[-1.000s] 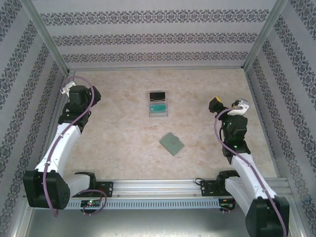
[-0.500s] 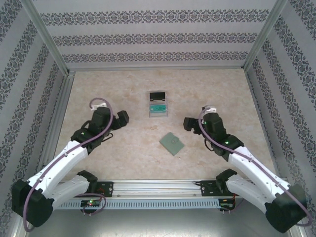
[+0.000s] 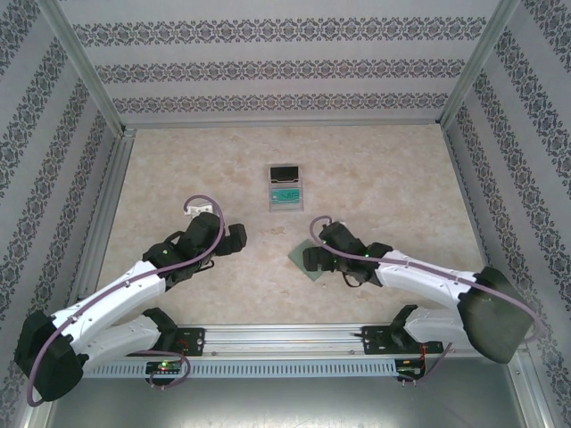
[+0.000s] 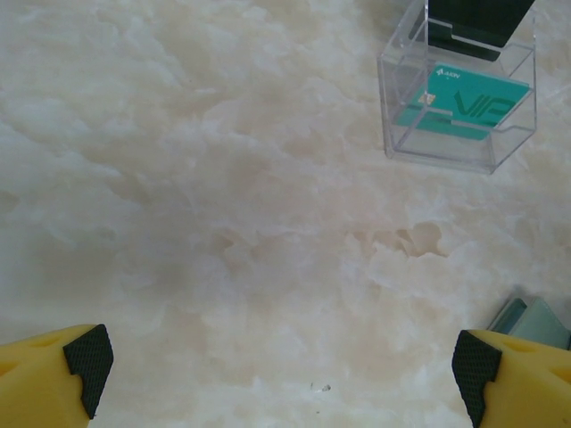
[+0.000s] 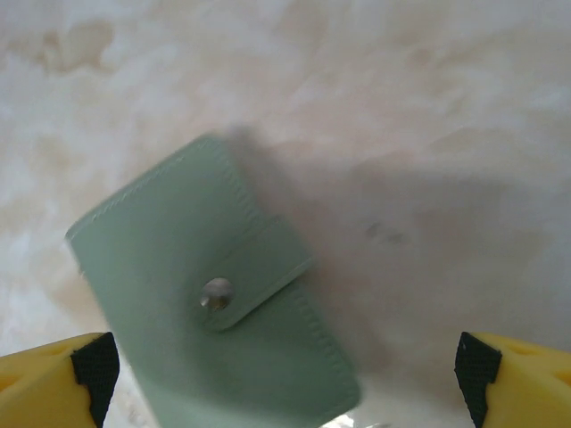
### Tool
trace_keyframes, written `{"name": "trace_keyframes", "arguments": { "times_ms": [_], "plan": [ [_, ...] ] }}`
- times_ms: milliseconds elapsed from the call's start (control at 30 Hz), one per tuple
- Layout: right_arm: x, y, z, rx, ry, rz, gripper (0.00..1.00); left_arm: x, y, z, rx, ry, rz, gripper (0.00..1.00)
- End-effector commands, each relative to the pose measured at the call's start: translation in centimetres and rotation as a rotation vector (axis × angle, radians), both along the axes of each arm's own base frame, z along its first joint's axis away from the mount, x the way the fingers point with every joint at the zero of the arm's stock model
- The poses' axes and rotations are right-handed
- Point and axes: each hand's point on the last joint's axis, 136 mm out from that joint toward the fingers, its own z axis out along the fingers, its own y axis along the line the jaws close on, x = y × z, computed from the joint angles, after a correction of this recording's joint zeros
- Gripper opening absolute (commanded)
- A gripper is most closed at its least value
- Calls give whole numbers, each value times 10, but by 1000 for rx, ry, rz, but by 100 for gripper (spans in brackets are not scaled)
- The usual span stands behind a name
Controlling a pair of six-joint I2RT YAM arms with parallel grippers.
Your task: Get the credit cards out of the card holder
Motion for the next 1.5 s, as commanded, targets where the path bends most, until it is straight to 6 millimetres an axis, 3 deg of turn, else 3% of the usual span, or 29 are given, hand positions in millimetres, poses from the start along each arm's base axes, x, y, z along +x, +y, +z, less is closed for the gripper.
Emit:
{"name": "trace_keyframes", "arguments": {
  "times_ms": [0,200,300,533,667,933,1067,1467],
  "plan": [
    [-8,19,-9,26,35,-13,98,-4,-2,-6,45,-3,-37,100],
    [-21,67,-5,49,47,58,98,-3,-8,-4,38,-38,-58,100],
    [-22,81,0,34,46,80,98,-4,-8,-3,28,-54,-59,100],
    [-12,60,11,-147,-36,69,96,-12,-4,-4,44,-38,-61,100],
    [-3,56,19,-255,-97,126,83,-13,-1,-2,49,-62,-45,100],
    [14,78,14,-350,-92,200,51,-15,-1,-5,52,-54,-42,100],
    [17,83,3,-382,-64,214,46,-17,-4,-5,38,-52,-60,100],
    [22,81,-22,-373,-9,212,45,-16,-9,-8,38,-37,-73,100]
  ]
}}
